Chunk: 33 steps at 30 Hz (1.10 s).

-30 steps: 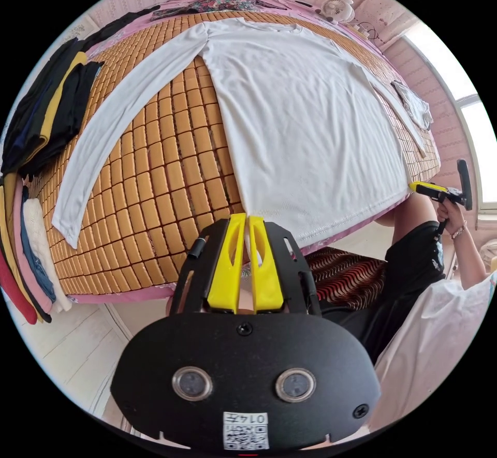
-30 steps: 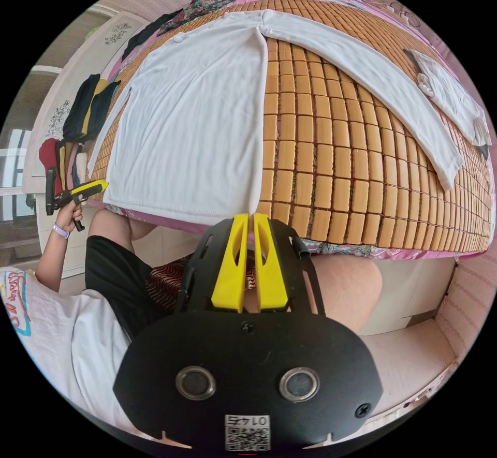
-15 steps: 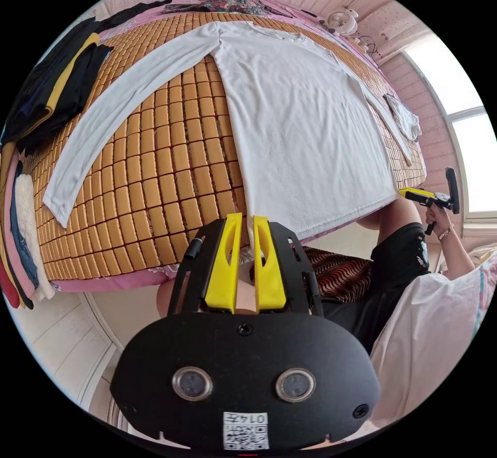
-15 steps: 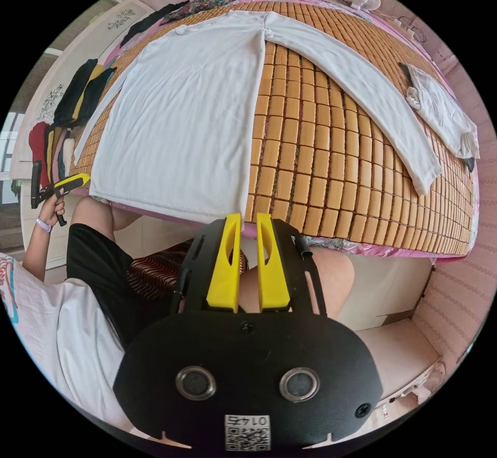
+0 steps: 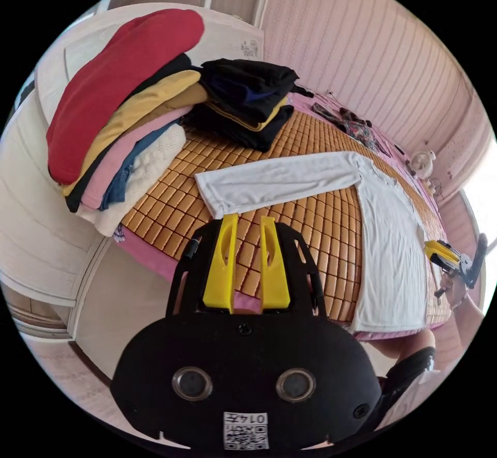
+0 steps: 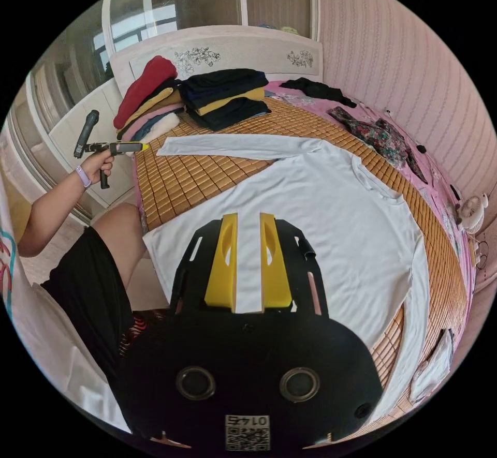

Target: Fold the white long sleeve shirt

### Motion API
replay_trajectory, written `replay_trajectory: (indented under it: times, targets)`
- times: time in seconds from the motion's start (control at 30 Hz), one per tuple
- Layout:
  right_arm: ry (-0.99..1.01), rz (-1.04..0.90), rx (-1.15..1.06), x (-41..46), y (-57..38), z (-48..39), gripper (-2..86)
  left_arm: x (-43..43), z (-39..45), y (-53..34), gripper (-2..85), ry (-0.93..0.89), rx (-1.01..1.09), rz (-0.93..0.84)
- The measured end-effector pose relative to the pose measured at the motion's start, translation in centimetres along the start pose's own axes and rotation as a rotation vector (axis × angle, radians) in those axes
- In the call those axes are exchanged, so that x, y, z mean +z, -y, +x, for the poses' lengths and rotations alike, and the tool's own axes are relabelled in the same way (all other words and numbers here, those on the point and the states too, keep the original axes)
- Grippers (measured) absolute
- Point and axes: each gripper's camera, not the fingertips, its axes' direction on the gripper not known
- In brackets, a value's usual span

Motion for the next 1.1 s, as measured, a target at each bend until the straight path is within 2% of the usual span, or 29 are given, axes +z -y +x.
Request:
replay_trajectory:
  times: [0.1,0.23,0.53,0.73,0.9,1.1]
  targets:
    - [0.172,-0.020,-0.117,5.2,6.6,-4.4,6.6,0.7,-3.5,0.1,5.4,-0.018,-0.127,0.050]
    - [0.290,-0.064,-0.222,11.2,13.6,-10.1,6.7,1.8,-5.4,0.5,5.7,-0.059,-0.151,0.048]
    - [0.234,-0.177,-0.318,20.4,20.1,-19.1,8.0,5.3,-7.4,2.5,7.5,0.057,-0.107,-0.016]
    - [0.277,-0.235,-0.374,23.7,23.7,-24.3,7.9,5.4,-10.5,2.5,6.6,-0.021,-0.186,-0.008]
    - [0.218,-0.248,-0.457,25.4,26.0,-28.4,7.5,6.6,-11.8,1.9,3.3,-0.064,-0.199,-0.047]
    - [0.297,-0.274,-0.400,27.2,27.9,-30.9,8.2,6.3,-11.9,0.8,-0.3,-0.062,-0.145,-0.056]
